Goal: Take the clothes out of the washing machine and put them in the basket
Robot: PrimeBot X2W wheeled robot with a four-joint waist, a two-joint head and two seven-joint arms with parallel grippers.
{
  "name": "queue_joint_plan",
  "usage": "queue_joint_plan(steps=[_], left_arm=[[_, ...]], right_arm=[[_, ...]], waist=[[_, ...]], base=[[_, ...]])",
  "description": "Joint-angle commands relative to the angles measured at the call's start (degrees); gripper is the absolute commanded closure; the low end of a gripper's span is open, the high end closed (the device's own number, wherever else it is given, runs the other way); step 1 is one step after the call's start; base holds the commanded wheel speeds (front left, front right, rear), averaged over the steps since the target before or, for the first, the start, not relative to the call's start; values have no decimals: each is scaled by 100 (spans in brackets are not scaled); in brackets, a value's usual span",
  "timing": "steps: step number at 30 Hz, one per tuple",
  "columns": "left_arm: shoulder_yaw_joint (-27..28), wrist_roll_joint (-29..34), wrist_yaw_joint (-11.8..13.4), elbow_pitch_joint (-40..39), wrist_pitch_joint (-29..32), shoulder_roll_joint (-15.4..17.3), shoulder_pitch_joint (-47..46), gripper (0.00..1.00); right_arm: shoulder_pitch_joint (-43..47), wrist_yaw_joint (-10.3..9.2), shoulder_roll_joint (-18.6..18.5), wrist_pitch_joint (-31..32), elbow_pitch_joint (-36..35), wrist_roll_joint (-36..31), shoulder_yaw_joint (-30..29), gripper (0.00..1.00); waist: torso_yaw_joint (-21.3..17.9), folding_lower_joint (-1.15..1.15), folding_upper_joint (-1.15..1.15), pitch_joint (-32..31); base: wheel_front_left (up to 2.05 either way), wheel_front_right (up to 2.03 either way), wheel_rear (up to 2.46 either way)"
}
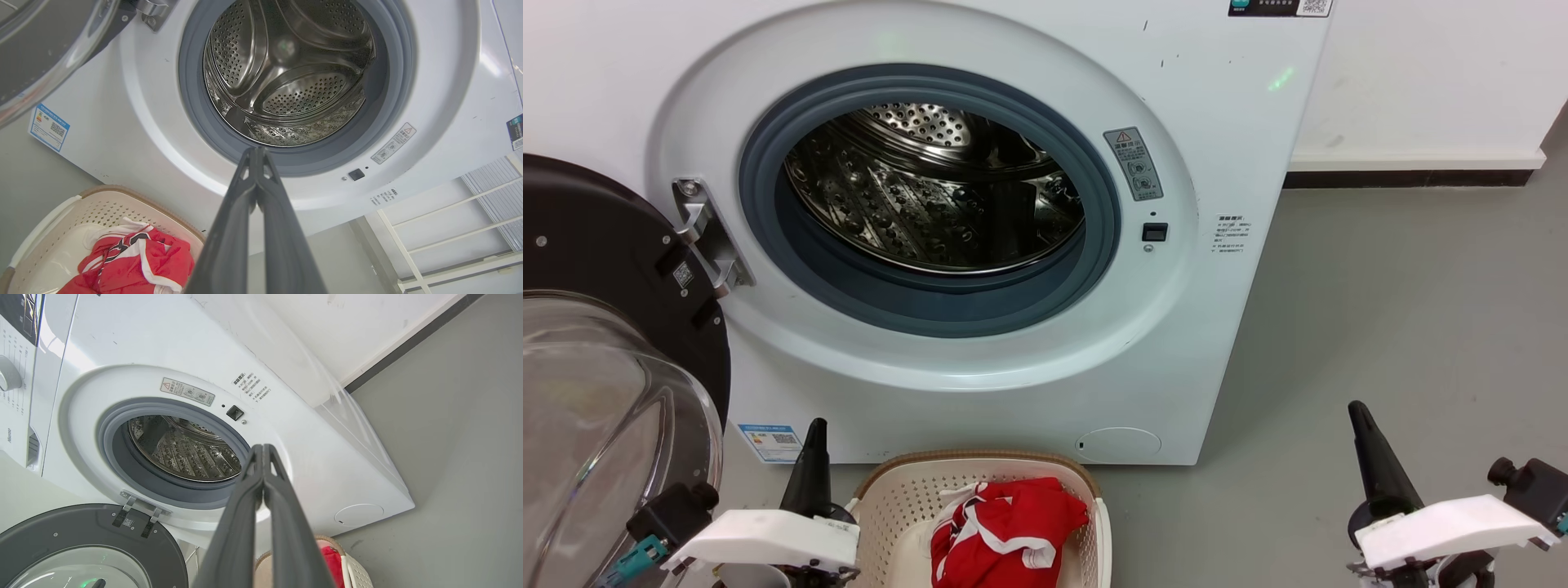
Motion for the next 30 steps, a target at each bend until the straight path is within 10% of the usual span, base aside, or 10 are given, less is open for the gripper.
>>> queue_joint_plan(steps=[1,30], left_arm=[[39,-217,-41,-43,50,9,-174,100],[252,-2236,-174,126,561,-4,-343,100]], right_arm=[[-201,0,-47,41,-32,230,-35,100],[-408,0,-53,400,210,2307,-286,100]], waist=[[2,0,0,3],[26,0,0,55]], base=[[0,0,0],[0,0,0]])
